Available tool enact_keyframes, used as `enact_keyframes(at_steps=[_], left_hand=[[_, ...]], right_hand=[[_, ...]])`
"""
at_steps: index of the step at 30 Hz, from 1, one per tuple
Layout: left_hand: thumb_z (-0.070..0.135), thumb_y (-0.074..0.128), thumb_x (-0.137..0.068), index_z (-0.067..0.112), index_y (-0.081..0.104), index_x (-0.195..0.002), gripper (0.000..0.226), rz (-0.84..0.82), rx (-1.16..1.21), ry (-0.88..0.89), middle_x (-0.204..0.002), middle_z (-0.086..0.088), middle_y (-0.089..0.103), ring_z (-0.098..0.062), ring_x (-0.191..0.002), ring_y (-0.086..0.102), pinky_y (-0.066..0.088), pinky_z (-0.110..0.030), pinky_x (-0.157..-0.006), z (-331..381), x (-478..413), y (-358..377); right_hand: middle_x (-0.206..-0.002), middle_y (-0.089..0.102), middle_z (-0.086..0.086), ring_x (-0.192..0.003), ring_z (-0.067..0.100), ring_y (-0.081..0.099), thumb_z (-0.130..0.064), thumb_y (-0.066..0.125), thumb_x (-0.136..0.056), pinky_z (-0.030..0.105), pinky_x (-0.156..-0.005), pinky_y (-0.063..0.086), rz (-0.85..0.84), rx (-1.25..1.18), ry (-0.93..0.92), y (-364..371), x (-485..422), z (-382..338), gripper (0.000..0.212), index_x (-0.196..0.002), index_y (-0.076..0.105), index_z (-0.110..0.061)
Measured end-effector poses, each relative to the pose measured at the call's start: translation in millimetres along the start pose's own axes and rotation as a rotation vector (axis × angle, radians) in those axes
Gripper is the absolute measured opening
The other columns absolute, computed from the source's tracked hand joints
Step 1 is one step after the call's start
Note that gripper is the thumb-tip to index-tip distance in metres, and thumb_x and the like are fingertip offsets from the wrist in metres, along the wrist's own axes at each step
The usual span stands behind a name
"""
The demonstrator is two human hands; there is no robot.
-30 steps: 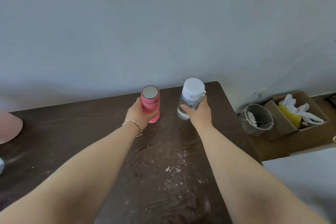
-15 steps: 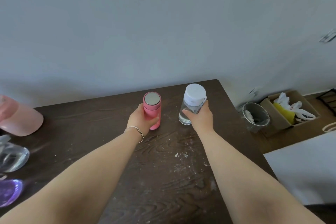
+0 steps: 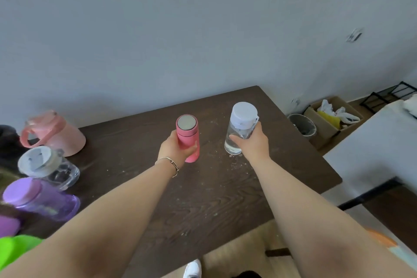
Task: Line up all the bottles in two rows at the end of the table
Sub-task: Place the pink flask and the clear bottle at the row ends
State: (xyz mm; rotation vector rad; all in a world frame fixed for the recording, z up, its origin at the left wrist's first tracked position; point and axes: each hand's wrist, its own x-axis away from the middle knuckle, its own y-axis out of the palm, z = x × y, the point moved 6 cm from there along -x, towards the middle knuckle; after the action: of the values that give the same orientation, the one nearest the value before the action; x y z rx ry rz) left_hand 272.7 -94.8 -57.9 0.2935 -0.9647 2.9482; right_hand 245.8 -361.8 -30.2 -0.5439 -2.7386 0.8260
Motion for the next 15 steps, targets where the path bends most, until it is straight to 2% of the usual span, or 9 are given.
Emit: enact_keyframes(at_steps=[5,15], left_hand=[[0.040,0.076,-0.076,0.021,0.052,-0.117,0.051,0.062,-0.012,-0.041,-0.101,0.004,0.066,-0.024,-0.094,0.063,0.053,-0.036,-0.081,-20,50,-16],[0.041,0.077,-0.075,0.021,0.052,-0.117,0.052,0.214,-0.015,-0.110,-0.102,0.003,0.065,-0.023,-0.094,0.062,0.052,-0.035,-0.080,-63,180,-44]], right_hand=[[-0.140,0.051,0.000,-0.128,0.025,0.051,-0.037,0.085,-0.075,0.039,-0.104,0.044,-0.024,-0.011,-0.033,-9,44,-1,0.090,-0.146,0.032,-0.024],[-0.134,0.057,0.001,-0.122,0.026,0.056,-0.034,0.085,-0.074,0.037,-0.096,0.048,-0.181,-0.031,-0.126,0,155,15,0.082,-0.140,0.040,-0.021]])
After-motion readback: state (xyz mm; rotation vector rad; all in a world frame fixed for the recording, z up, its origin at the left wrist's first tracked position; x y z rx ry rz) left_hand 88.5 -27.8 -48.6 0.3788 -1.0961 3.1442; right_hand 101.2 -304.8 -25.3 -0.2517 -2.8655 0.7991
